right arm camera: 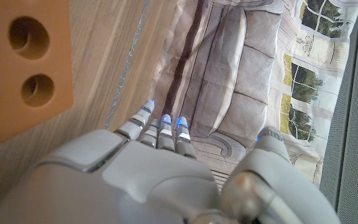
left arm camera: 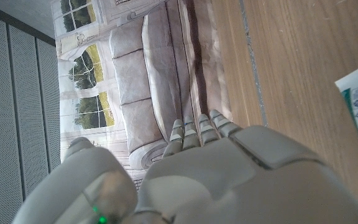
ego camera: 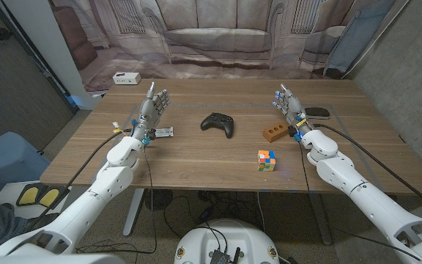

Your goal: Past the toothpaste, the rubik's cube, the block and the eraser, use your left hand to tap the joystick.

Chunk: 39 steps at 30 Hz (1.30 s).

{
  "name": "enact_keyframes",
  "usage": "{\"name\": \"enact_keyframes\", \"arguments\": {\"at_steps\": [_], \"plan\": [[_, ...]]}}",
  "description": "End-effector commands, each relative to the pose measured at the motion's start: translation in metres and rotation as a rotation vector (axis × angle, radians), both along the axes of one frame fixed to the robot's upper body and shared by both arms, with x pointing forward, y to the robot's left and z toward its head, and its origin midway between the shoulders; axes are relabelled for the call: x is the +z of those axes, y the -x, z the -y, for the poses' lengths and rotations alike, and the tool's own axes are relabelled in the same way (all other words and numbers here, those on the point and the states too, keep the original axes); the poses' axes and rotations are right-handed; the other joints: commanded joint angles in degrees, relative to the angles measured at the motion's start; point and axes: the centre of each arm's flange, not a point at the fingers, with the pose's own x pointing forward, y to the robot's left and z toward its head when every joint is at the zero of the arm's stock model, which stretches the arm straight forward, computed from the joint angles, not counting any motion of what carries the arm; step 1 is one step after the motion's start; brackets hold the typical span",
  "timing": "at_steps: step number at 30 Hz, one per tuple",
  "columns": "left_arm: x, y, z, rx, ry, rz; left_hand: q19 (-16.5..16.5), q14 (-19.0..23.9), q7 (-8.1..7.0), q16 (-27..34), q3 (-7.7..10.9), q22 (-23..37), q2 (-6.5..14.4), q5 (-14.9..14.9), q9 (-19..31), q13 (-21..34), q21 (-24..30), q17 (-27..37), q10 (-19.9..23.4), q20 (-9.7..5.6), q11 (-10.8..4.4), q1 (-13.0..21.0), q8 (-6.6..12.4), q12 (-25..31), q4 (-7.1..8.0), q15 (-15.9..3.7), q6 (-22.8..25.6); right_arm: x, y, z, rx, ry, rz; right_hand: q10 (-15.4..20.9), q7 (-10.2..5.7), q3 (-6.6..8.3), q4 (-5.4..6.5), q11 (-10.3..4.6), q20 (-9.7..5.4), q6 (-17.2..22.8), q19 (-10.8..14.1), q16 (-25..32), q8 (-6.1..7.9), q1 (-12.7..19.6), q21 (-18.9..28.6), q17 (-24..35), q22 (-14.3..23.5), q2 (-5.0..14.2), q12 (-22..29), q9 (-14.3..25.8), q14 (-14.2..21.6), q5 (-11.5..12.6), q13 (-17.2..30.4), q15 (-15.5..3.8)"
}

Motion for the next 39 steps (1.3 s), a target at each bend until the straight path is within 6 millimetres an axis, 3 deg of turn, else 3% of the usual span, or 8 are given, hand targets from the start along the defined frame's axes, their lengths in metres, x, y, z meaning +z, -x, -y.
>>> {"name": "enact_keyframes", "arguments": {"at_steps": [1, 17, 39], "plan": [[0.001, 0.006, -0.002, 0.016, -0.002, 0.026, 0.54, 0.35, -0.23, 0.16, -0.07, 0.17, -0.10, -0.02, 0.18, 0.17, 0.36, 0.24, 0.62, -0.08, -0.15, 0.70, 0.36, 0.45, -0.40, 0.08, 0.82, -0.006, 0.006, 0.000, 0.002, -0.009, -0.008, -0.41, -0.33, 0.48, 0.04, 0.17, 0.11, 0.25, -0.08, -0.02, 0.30, 0.38, -0.22, 0.21, 0.07, 0.37, -0.08, 0.27, -0.33, 0.22, 0.21, 0.41], [0.008, 0.012, 0.006, 0.020, -0.039, 0.065, 0.69, 0.83, -0.64, 0.03, -0.06, 0.16, 0.09, -0.20, 0.19, 0.17, 0.20, 0.24, 1.25, -0.07, -0.27, 1.00, 0.55, 0.48, -0.61, -0.10, 2.36, -0.014, 0.019, 0.005, -0.031, -0.039, -0.004, -1.20, -0.03, 0.63, 0.00, 0.56, 0.08, 0.44, -0.59, -0.32, 0.33, 0.56, -0.54, 0.25, 0.09, 0.83, -0.40, 0.28, -0.97, 0.21, 0.24, 0.38], [0.022, 0.022, 0.003, 0.098, -0.126, 0.122, 1.24, 1.88, -1.94, -0.06, -0.06, 0.17, 0.36, -0.53, 0.22, 0.16, 0.10, 0.22, 2.39, 0.89, -1.09, 1.47, 0.82, 0.57, -0.95, -1.34, 4.98, -0.011, 0.022, 0.008, -0.043, -0.069, 0.031, -1.06, -0.12, 0.69, -0.07, 0.42, 0.24, 0.62, -0.48, -0.31, 0.34, 0.69, -0.58, 0.27, 0.10, 1.11, -0.32, 0.29, -0.88, 0.16, 0.26, 0.45]]}}
